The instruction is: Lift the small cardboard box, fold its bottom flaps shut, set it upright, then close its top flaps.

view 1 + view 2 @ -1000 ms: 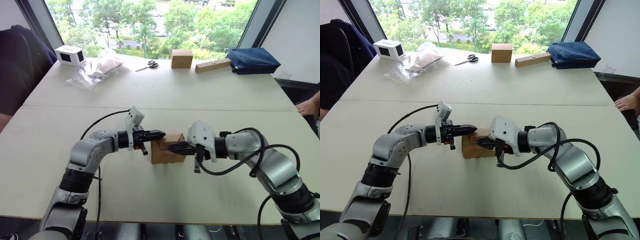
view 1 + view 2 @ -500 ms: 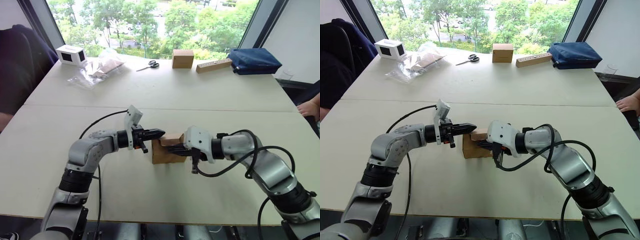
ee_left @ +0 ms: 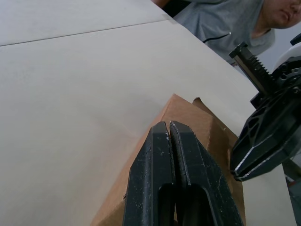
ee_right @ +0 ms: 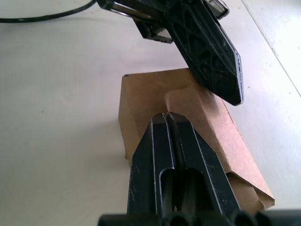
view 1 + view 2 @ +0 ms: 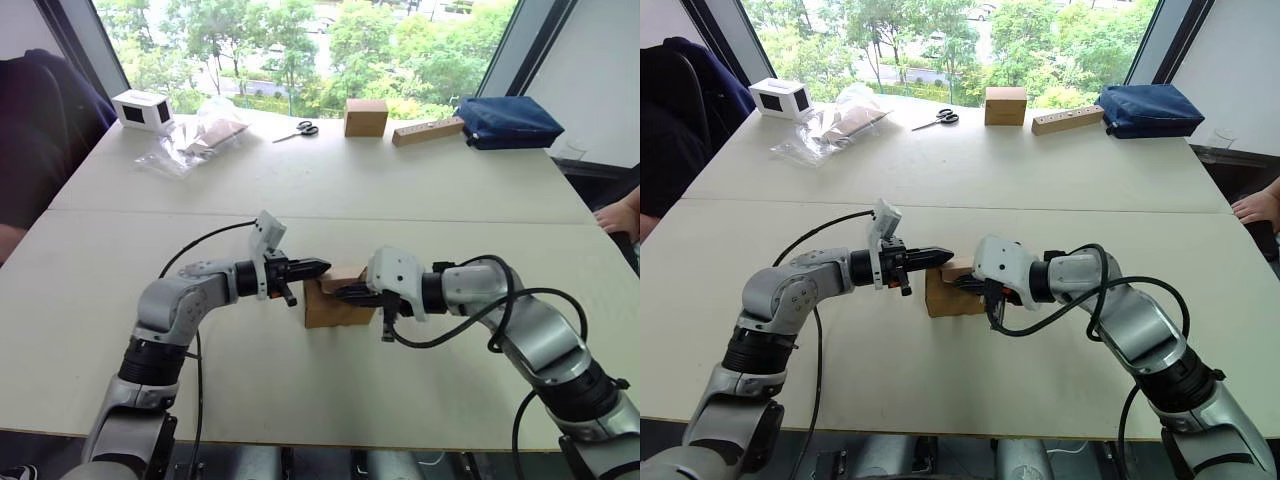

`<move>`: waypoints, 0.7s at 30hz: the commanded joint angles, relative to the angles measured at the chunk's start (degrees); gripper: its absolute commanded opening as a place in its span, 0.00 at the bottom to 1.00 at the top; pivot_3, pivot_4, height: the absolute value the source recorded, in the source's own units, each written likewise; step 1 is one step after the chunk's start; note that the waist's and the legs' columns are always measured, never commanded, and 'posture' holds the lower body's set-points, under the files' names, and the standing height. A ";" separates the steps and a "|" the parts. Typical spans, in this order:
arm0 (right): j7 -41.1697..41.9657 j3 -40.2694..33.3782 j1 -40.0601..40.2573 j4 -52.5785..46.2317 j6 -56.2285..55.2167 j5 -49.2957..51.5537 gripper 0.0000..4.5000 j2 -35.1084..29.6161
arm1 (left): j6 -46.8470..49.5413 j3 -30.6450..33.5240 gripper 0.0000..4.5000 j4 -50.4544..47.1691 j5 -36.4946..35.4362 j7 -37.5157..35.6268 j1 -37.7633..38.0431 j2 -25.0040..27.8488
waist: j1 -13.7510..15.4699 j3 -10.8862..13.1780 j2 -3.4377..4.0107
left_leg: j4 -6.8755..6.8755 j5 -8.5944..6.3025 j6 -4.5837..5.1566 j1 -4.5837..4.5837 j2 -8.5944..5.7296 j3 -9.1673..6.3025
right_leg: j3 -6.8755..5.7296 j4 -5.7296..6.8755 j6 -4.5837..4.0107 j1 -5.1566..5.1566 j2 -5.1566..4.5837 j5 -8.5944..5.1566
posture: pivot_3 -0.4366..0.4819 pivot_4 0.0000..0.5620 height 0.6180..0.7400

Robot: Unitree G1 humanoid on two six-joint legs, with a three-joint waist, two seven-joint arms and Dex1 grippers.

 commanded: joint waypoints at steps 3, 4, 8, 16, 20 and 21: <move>-0.54 0.89 -1.06 0.82 -2.22 -2.29 0.00 0.66 | 0.89 1.77 0.01 -1.69 -2.05 0.73 0.13 -0.75 | -0.01 0.00 0.00 | 0.00 0.00 0.00 0.00 0.00 0.00 | 0.00 0.00 0.00 0.00 0.00 0.00 | 0.48 0.27 1.00; -0.58 0.94 -1.08 1.02 -2.53 -2.59 0.00 0.73 | 1.30 2.12 0.01 -1.78 -2.52 1.02 0.21 -1.00 | -0.01 0.00 0.00 | 0.00 0.00 0.00 0.00 0.00 0.00 | 0.00 0.00 0.00 0.00 0.00 0.00 | 0.48 0.27 1.00; -0.65 1.00 -1.53 1.52 -3.24 -3.23 0.00 1.25 | 1.63 2.46 0.01 -1.66 -3.04 1.62 0.33 -1.40 | -0.03 0.00 0.00 | 0.00 0.00 0.00 0.00 0.00 0.00 | 0.00 0.00 0.00 0.00 0.00 0.00 | 0.48 0.27 1.00; -0.73 1.31 -1.57 2.23 -3.82 -4.42 0.00 1.80 | 0.65 0.65 0.01 -2.34 -2.01 0.70 1.43 -0.62 | -0.04 0.00 0.00 | 0.00 0.00 0.00 0.00 0.00 0.00 | 0.00 0.00 0.00 0.00 0.00 0.00 | 0.48 0.27 1.00; -0.86 1.44 -2.16 3.16 -4.25 -5.19 0.00 2.15 | 0.42 0.24 0.01 -3.52 -2.18 0.08 1.55 -0.41 | -0.02 0.00 0.00 | -0.01 0.00 0.00 0.00 0.00 0.00 | 0.00 0.00 0.00 0.00 0.00 0.00 | 0.48 0.27 1.00; -0.83 1.43 -2.30 3.34 -4.36 -5.37 0.00 2.20 | 0.42 0.26 0.01 -3.68 -2.19 0.01 1.48 -0.36 | -0.01 0.00 0.00 | -0.01 0.00 0.00 0.00 0.00 0.00 | 0.00 0.00 0.00 0.00 0.00 0.00 | 0.48 0.27 1.00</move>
